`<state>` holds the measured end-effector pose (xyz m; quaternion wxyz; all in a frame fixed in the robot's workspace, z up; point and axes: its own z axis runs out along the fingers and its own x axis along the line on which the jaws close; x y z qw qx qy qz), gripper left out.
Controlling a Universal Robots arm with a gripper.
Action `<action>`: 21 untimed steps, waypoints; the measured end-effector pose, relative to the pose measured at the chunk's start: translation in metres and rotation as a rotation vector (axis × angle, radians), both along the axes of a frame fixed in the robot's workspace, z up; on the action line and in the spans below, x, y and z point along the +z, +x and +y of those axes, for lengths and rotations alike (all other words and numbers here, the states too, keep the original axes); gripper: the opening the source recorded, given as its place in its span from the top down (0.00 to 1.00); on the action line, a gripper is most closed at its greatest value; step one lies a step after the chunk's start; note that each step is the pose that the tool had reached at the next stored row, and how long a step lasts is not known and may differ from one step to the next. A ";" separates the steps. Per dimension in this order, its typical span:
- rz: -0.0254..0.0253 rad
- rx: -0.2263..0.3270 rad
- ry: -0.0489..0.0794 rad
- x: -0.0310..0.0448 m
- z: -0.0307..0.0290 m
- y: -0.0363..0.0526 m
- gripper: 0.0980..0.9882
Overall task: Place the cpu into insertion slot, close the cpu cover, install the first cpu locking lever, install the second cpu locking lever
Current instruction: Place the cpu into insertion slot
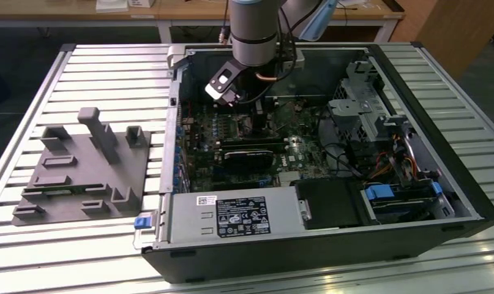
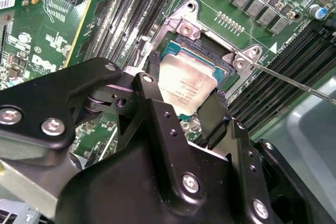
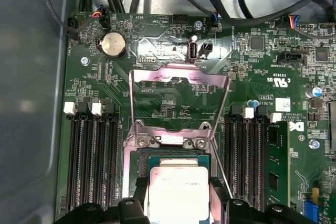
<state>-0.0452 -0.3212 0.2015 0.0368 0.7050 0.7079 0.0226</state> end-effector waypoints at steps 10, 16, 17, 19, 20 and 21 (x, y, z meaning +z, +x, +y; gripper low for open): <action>-0.0001 -0.002 0.000 -0.0042 0.0044 0.0000 0.50; 0.0000 -0.006 0.000 -0.0071 0.0052 0.0000 0.50; 0.0000 -0.006 0.000 -0.0074 0.0053 0.0000 0.50; 0.0001 -0.007 0.000 -0.0076 0.0053 0.0000 0.50; 0.0001 -0.007 0.000 -0.0078 0.0053 0.0000 0.50; 0.0000 -0.007 0.000 -0.0079 0.0053 0.0000 0.50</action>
